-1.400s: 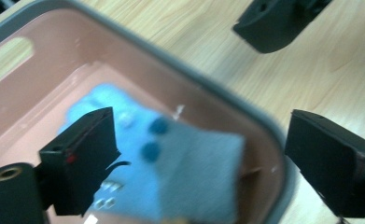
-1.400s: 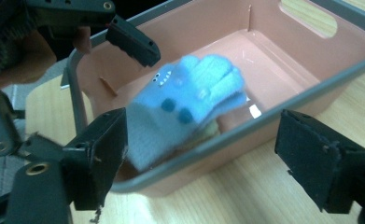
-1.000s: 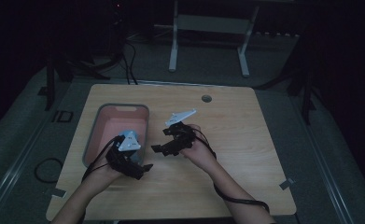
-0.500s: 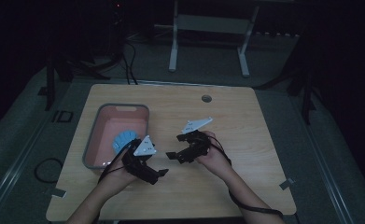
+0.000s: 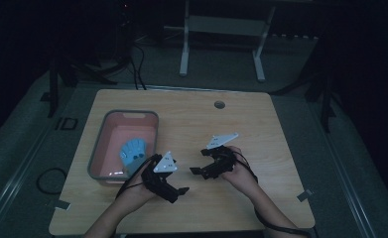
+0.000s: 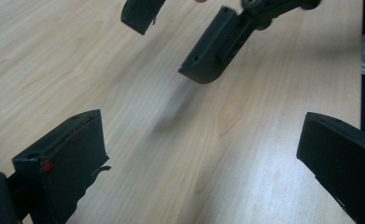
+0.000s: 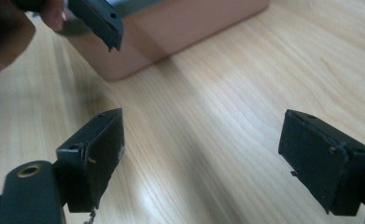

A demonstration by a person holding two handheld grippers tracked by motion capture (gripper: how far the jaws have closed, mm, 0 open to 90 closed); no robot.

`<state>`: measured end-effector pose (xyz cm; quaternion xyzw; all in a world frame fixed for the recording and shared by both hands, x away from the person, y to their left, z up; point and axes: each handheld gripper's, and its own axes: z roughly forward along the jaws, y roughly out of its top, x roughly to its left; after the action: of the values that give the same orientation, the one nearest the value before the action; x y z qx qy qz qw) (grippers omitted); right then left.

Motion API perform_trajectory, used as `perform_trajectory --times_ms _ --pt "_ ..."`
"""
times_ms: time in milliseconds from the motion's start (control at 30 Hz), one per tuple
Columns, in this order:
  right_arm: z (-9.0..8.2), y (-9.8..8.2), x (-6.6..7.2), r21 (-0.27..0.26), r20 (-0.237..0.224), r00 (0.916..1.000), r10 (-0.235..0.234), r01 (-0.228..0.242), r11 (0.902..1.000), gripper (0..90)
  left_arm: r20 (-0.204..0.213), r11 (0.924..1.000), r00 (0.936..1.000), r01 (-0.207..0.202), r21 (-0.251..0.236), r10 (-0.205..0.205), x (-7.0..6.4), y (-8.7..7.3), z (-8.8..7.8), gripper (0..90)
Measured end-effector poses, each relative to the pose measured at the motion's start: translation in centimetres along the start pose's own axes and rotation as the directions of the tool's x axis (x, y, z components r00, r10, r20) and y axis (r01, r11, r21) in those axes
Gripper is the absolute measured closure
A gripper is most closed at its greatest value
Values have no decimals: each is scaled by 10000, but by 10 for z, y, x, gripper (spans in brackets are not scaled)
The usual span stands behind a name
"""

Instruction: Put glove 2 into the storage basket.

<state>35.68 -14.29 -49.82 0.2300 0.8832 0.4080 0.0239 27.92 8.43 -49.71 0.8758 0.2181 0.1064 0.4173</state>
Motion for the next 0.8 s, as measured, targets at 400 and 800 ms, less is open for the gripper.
perform_trajectory --times_ms 400,800 --pt "-3 -30 -5 125 119 9999 -35 33 9999 143 393 9998 9991 -162 -154 168 -12 -4 21 14" --pt "-7 -65 -12 25 139 9998 160 -160 9999 144 739 9989 9962 -453 -93 459 -24 -15 40 14"
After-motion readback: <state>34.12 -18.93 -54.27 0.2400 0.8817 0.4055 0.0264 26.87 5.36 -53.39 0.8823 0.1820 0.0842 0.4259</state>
